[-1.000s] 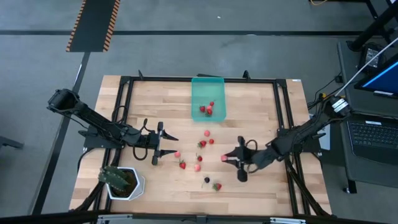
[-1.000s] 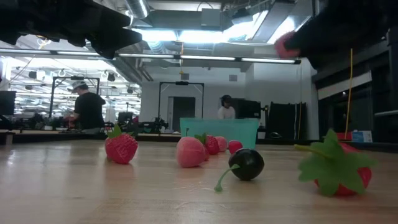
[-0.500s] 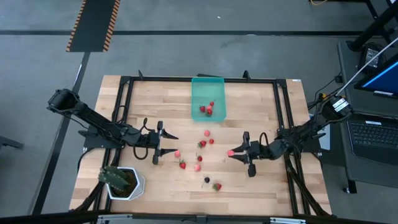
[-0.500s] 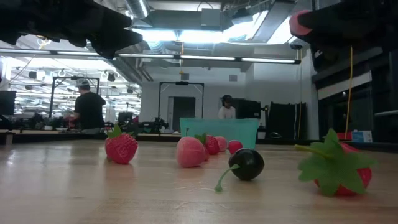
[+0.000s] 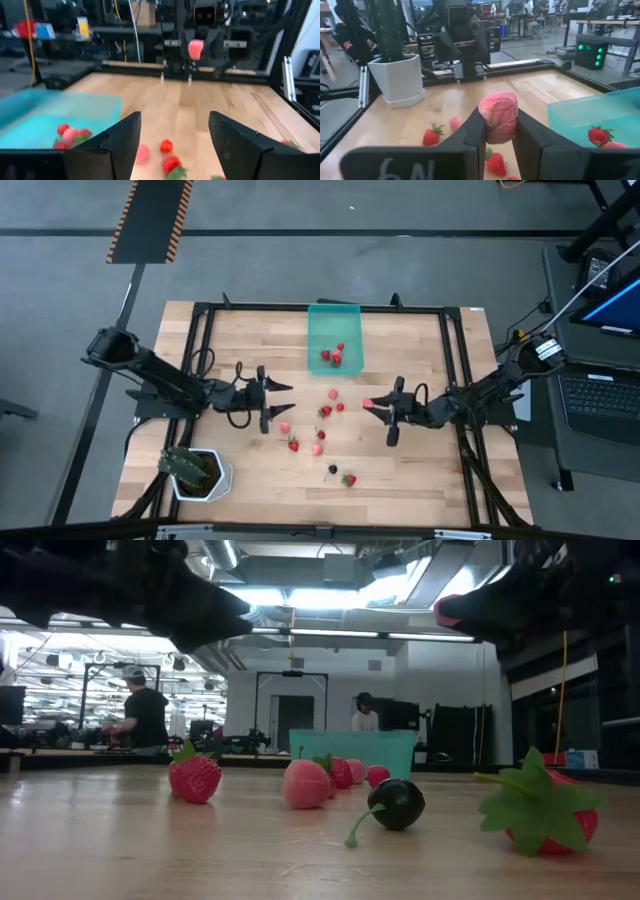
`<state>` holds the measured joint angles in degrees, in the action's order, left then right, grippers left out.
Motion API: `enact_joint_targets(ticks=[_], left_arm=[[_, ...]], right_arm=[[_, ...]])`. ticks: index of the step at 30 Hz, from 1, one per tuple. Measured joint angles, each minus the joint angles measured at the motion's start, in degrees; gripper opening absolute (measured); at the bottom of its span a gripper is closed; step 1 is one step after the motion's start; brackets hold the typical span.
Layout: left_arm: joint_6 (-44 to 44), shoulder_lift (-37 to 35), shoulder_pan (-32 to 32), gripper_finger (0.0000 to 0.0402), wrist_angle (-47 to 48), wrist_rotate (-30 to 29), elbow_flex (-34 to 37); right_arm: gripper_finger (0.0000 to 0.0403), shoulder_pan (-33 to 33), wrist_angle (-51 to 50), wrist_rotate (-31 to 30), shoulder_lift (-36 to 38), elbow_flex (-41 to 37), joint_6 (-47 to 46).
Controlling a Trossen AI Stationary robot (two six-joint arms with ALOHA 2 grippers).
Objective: Pick and placing Produce into tupperware
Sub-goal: Put the pink peach into the blue bin
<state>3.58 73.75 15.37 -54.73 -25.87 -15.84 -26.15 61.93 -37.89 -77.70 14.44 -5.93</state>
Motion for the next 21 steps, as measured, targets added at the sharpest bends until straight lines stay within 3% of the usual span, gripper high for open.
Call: enact_joint_targets(ticks=[6, 12, 21], left_arm=[[-2.56, 6.0, -2.4, 0.022, -8.74, 3.32, -0.02], [-2.4, 7.73, -3.65, 0.0216, -9.27, 4.42, -0.02], [-2.63, 7.55, -3.58, 0.0216, -9.74, 4.56, -0.04]], right_arm=[[0.0073, 3.39, 0.01, 1.75, -1.81, 0.02, -0.66], [0.0073, 8.57, -0.13, 5.0, -4.62, 0.98, -2.42], [0.0073, 19.43, -2.73, 15.02, -9.89, 7.0, -0.67]])
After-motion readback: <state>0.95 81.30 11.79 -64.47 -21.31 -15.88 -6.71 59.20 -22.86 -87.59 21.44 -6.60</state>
